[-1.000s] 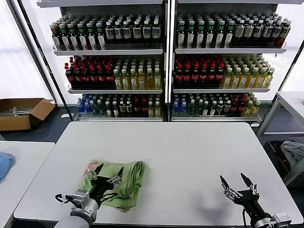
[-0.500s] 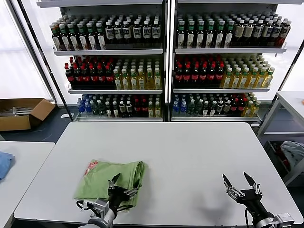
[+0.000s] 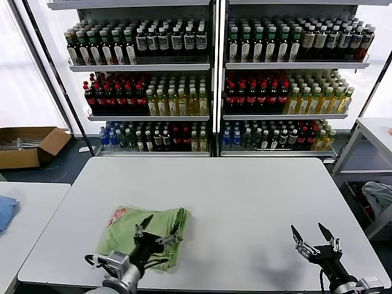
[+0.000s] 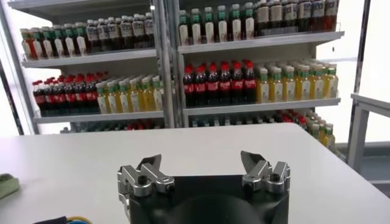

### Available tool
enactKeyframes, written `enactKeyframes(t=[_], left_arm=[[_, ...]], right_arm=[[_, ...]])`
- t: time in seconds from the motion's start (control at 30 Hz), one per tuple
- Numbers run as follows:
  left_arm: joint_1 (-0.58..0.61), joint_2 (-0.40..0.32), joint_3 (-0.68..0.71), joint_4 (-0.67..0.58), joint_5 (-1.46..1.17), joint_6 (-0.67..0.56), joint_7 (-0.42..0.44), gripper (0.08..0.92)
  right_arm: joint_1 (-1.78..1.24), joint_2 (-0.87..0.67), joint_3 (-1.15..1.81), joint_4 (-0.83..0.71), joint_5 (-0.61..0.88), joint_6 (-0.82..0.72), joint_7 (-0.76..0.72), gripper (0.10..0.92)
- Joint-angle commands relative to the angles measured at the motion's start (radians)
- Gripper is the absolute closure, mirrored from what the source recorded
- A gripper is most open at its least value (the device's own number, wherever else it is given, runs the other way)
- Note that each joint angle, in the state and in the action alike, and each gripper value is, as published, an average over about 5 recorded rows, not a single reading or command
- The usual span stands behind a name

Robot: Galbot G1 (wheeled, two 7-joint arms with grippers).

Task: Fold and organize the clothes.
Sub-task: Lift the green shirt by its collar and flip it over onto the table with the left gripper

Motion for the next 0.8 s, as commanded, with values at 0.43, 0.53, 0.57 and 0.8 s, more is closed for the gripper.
enactKeyframes(t=[0.43,0.53,0.57,0.8], left_arm=[[-0.063,0.046,-0.283,0.265,-0.304,0.122,-0.059,0.177],[-0.092,0.027,-0.254,0.311,-0.300,0.123,-0.057,0.177],[-0.101,0.023,-0.249,0.325,-0.300,0.122,-0.055,0.177],[-0.128,0.025,-0.240,0.377,-0.304,0.118,-0.039,0.177]], right_arm=[[-0.013,-0.005,-0.014,0.000,-0.001,0.009,0.000,0.203],[-0.016,-0.005,-0.014,0.000,0.000,0.010,0.000,0.203],[-0.017,-0.005,-0.013,0.000,0.000,0.011,0.000,0.203],[-0.022,-0.008,-0.004,-0.003,0.004,0.015,-0.001,0.203]])
